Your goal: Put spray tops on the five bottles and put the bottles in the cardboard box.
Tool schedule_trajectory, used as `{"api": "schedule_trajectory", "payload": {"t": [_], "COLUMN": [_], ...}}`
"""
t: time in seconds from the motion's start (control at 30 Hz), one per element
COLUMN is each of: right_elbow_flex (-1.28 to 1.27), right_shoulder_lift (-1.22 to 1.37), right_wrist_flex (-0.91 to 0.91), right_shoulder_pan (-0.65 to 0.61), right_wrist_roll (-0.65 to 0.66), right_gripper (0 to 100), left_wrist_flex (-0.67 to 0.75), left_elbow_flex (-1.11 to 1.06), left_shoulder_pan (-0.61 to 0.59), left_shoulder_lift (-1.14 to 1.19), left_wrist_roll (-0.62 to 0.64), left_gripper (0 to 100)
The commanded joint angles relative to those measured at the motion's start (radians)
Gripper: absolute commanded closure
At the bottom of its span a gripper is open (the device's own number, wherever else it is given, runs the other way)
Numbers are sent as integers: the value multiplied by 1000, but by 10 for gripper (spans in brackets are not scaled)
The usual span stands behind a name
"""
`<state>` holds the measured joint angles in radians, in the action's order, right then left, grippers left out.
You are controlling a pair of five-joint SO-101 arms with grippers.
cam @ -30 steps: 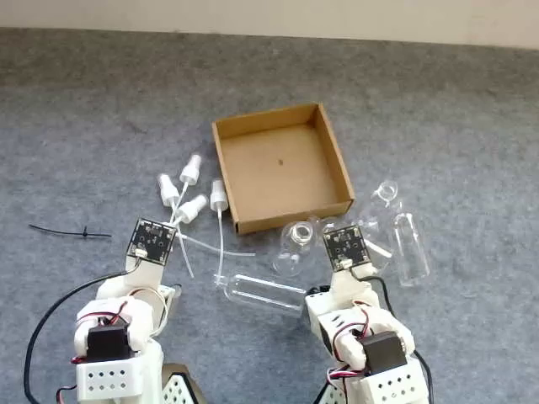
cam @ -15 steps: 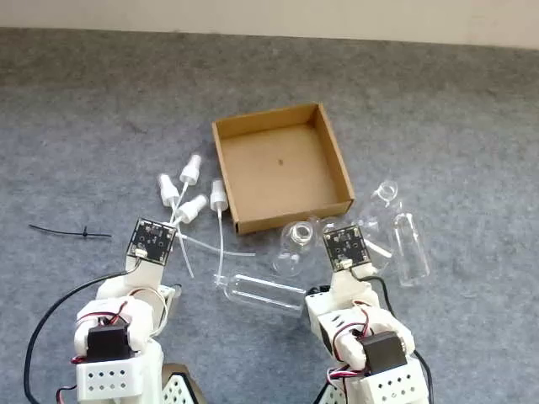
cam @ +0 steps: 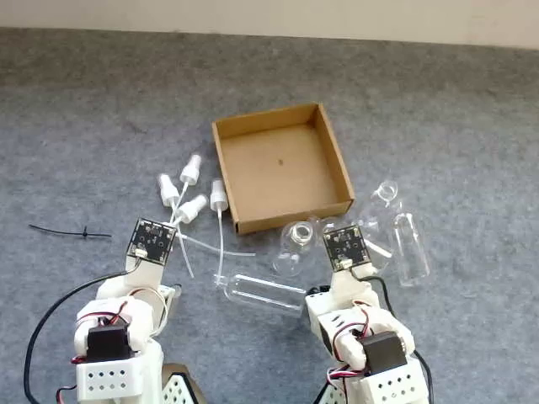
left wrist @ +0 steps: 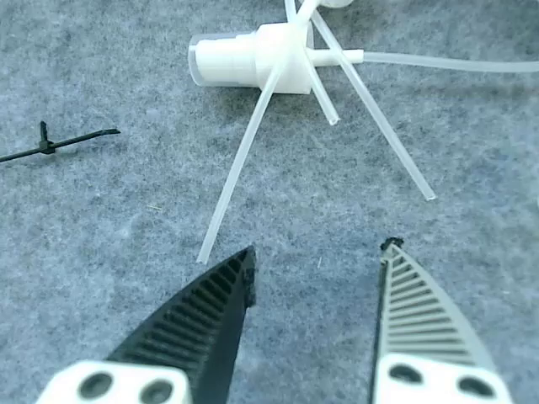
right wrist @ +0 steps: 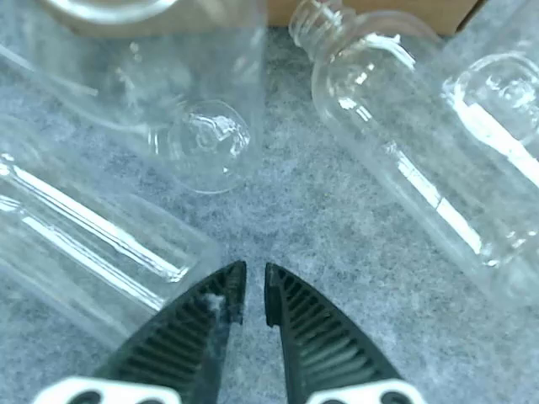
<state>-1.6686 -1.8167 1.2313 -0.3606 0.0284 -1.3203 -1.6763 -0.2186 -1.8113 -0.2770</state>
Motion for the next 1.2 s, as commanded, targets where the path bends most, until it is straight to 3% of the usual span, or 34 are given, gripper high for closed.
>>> {"api": "schedule_trajectory", "payload": {"t": [0.0,1.17], "right_elbow_flex": [-127,-124], "right_shoulder_lift": [-8,-8], "right_wrist_flex": [4,4], "right_shoulder_pan": [4,15], "right_wrist_roll": [6,12], "right_gripper": [978,978], "left_wrist_flex": [-6,-8], "left_elbow_flex": [-19,-19], "left_shoulder_pan": [12,4], "left_shoulder_lift": [-13,-13], "left_wrist_roll": [-5,-8], "left_gripper": [782,783]}}
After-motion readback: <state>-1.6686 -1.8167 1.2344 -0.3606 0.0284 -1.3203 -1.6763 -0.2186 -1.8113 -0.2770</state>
